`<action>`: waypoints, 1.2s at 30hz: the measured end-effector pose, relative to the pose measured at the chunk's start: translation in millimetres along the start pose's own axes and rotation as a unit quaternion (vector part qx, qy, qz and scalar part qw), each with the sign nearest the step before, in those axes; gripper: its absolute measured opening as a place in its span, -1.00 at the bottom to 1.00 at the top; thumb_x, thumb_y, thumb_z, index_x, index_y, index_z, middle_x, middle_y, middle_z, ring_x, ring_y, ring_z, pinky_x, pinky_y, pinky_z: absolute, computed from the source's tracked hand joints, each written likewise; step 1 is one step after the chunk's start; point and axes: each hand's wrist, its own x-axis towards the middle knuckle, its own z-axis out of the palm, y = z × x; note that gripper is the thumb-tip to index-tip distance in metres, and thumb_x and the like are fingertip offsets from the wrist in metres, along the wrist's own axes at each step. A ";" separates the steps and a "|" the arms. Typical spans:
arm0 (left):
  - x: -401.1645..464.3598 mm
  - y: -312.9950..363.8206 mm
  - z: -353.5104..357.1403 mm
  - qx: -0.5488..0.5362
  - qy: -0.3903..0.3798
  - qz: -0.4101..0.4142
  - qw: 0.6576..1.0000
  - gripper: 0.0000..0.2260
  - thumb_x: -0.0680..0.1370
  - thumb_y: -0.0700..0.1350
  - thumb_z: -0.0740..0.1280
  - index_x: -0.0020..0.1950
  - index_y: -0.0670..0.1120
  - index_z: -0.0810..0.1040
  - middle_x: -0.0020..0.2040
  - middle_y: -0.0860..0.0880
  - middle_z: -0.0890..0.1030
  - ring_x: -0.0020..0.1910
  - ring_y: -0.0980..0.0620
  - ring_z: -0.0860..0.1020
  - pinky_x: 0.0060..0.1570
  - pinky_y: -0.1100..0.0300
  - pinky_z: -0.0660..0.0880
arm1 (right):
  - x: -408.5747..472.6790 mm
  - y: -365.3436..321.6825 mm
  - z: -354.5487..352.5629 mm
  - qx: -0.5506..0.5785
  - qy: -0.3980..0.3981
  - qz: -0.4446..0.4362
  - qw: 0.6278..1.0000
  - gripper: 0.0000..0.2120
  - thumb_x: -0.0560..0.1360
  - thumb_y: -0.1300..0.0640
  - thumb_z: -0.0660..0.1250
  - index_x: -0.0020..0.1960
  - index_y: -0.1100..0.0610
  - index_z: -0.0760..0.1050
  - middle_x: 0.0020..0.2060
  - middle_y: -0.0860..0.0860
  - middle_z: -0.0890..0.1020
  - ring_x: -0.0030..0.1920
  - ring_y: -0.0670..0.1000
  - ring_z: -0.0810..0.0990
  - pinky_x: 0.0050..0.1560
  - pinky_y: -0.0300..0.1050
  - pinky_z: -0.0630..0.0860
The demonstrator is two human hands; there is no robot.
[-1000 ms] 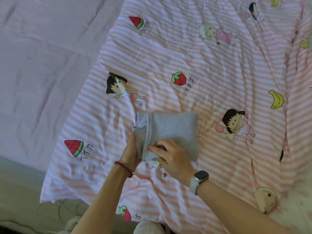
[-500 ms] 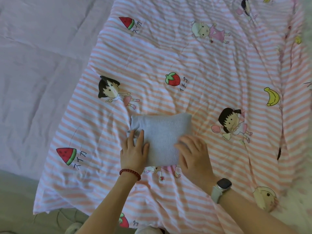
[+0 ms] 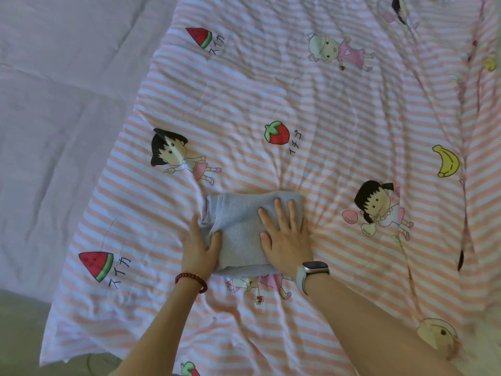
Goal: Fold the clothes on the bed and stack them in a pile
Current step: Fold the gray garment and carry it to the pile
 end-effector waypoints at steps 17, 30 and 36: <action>-39.5 43.6 -20.9 -0.188 0.023 -0.020 0.982 -0.64 0.54 -0.15 0.31 0.32 -0.06 0.38 0.20 -0.02 0.45 0.12 0.02 0.47 0.08 0.21 0.43 | -33.9 32.8 -62.0 0.574 -0.057 0.136 0.806 -0.31 0.47 -0.07 0.34 0.50 0.00 0.12 0.37 -0.05 0.36 0.28 0.02 0.43 0.27 0.05 0.40; -164.4 9.2 -130.0 -0.286 0.176 -0.002 0.942 -0.77 0.52 -0.22 0.32 0.12 0.04 0.49 0.11 0.04 0.51 0.05 0.11 0.49 0.00 0.31 0.41 | -96.6 -72.1 -96.5 0.653 -0.092 0.009 0.751 -0.60 0.45 0.11 0.32 0.27 -0.04 0.38 -0.01 -0.20 0.60 -0.13 -0.23 0.64 -0.26 -0.36 0.52; -203.4 -55.5 -211.8 -0.333 0.233 -0.031 0.913 -0.75 0.54 -0.19 0.30 0.21 -0.03 0.47 0.11 0.03 0.51 0.03 0.12 0.52 0.04 0.28 0.47 | -114.0 -186.8 -94.9 0.608 -0.150 -0.064 0.777 -0.67 0.52 0.12 0.27 0.24 -0.10 0.31 0.03 -0.16 0.54 -0.15 -0.23 0.63 -0.29 -0.34 0.53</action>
